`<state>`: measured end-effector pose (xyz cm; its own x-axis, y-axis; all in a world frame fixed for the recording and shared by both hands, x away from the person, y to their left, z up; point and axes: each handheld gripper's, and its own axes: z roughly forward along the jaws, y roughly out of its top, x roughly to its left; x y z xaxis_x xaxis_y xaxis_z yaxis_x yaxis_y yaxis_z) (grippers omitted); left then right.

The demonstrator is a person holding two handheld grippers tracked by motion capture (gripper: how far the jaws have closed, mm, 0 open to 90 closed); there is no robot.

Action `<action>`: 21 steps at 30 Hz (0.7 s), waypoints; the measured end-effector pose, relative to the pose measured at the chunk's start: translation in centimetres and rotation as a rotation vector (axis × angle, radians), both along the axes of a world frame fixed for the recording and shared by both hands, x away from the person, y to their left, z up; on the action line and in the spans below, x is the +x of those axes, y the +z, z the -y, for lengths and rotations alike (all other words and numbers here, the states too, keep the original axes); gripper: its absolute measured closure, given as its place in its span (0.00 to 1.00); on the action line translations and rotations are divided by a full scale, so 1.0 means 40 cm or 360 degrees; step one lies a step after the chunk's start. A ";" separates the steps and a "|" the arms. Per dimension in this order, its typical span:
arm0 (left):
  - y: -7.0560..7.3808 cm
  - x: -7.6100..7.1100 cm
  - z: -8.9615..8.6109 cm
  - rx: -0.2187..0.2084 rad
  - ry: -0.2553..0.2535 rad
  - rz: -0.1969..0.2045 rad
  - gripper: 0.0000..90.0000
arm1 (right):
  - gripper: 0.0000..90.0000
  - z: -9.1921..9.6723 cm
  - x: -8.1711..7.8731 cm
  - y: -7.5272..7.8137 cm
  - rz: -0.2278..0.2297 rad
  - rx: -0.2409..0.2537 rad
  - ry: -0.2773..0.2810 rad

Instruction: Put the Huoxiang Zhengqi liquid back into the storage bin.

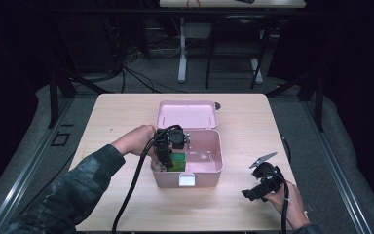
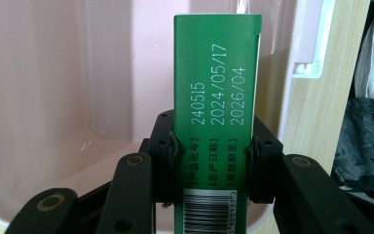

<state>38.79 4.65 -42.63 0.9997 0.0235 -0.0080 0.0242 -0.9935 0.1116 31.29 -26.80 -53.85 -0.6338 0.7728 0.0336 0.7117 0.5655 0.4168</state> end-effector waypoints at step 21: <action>-0.023 0.001 -0.015 -0.0017 -0.0046 -0.0011 0.70 | 0.00 -0.001 0.000 -0.002 -0.0022 0.0004 -0.0014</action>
<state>38.85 5.25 -43.56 0.9999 -0.0054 -0.0153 -0.0035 -0.9925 0.1221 31.30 -26.78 -53.94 -0.6262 0.7784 0.0446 0.7225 0.5579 0.4085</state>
